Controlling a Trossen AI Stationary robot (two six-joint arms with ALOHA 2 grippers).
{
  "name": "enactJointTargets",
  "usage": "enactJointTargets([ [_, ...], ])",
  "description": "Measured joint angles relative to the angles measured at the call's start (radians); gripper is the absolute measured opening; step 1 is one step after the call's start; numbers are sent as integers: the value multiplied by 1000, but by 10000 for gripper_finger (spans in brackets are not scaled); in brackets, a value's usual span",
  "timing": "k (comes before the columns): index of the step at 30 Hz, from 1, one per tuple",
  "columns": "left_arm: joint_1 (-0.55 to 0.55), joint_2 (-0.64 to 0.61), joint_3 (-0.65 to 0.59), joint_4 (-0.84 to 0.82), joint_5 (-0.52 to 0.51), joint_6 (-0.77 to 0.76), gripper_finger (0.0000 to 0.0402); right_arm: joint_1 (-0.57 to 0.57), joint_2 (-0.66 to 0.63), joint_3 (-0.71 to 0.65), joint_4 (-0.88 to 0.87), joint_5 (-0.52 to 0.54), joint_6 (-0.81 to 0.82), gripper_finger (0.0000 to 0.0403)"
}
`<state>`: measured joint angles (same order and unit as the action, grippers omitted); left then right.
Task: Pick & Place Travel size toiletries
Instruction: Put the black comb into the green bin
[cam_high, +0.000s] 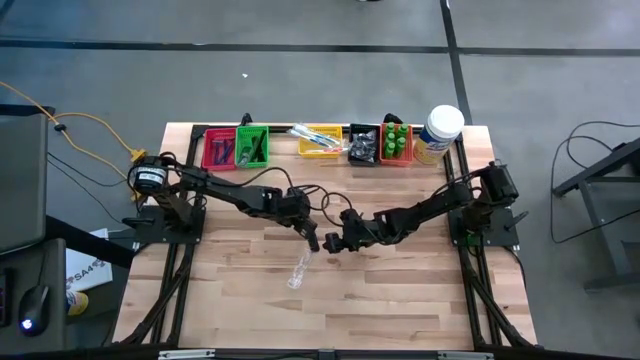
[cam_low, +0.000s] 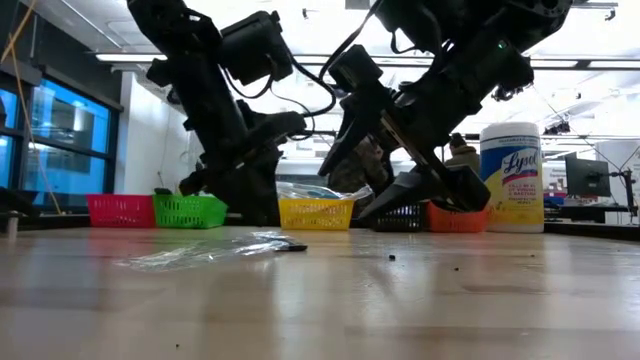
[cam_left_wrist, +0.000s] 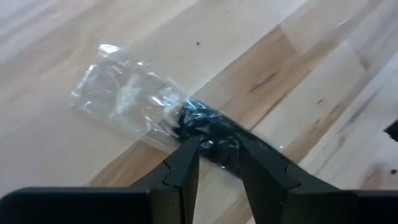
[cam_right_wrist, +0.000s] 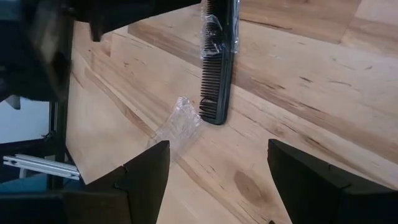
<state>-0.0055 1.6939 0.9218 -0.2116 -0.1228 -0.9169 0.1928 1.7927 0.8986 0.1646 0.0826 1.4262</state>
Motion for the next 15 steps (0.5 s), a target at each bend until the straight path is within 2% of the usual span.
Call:
enactJointTargets([
  [3,8,24,1,0,-26,0,108,0,0,0,2,-1,-8,258],
  [10,50,58,1,69,-8,36,108,0,-1,0,5,-8,-9,258],
  [15,66,58,1,58,12,30,108,0,-1,0,5,-14,-9,258],
])
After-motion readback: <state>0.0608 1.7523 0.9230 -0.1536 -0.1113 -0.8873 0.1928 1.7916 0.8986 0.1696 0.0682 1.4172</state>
